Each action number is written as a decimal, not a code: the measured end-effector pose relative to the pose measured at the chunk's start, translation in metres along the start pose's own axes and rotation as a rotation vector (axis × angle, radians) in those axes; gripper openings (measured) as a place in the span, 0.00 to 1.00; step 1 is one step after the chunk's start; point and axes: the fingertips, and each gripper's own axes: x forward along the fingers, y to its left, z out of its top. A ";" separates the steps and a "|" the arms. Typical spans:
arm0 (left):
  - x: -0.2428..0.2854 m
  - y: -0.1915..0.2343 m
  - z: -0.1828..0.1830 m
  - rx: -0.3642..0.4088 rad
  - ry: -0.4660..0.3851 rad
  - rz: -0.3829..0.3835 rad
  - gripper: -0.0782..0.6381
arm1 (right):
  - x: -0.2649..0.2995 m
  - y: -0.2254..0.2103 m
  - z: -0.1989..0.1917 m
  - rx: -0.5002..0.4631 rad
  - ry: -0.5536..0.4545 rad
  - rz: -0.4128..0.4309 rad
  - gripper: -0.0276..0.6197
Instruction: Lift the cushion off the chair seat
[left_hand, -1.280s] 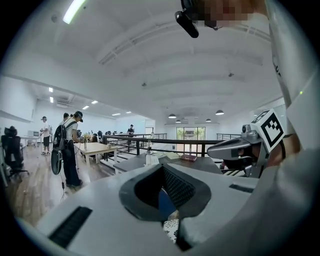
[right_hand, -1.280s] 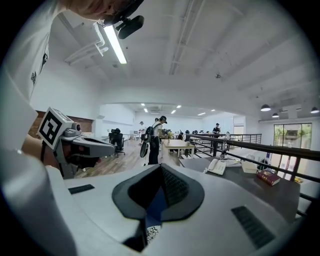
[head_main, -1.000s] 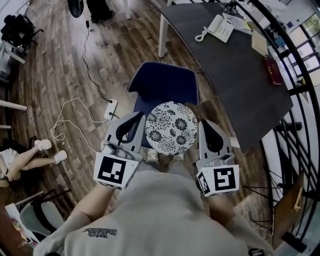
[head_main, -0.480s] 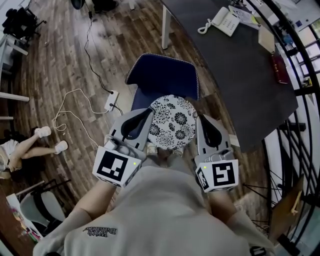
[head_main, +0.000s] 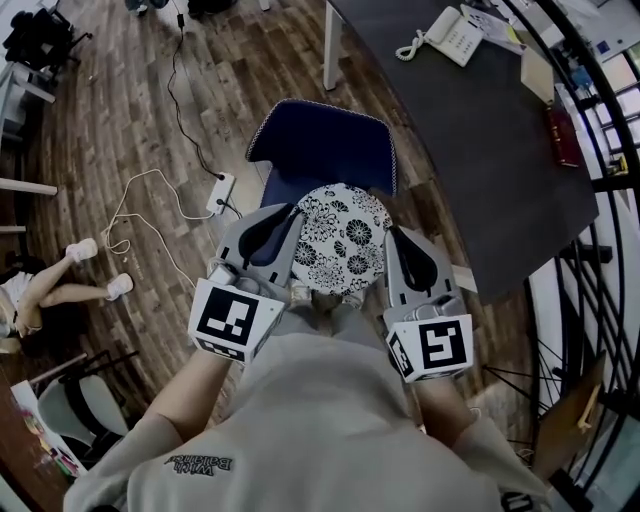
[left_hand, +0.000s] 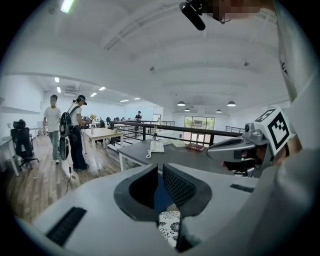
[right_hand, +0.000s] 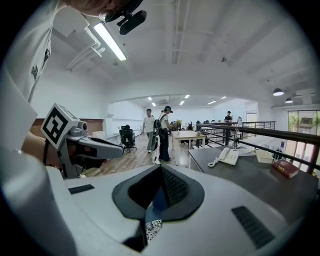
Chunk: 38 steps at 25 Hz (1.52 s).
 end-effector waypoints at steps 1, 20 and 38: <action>0.004 0.003 -0.006 -0.007 0.021 0.003 0.14 | 0.003 -0.001 -0.001 0.004 0.002 0.004 0.05; 0.106 0.060 -0.206 -0.090 0.299 0.047 0.35 | 0.111 -0.013 -0.124 0.013 0.127 0.075 0.05; 0.181 0.101 -0.498 -0.241 0.566 0.115 0.38 | 0.186 0.012 -0.290 0.008 0.219 0.189 0.05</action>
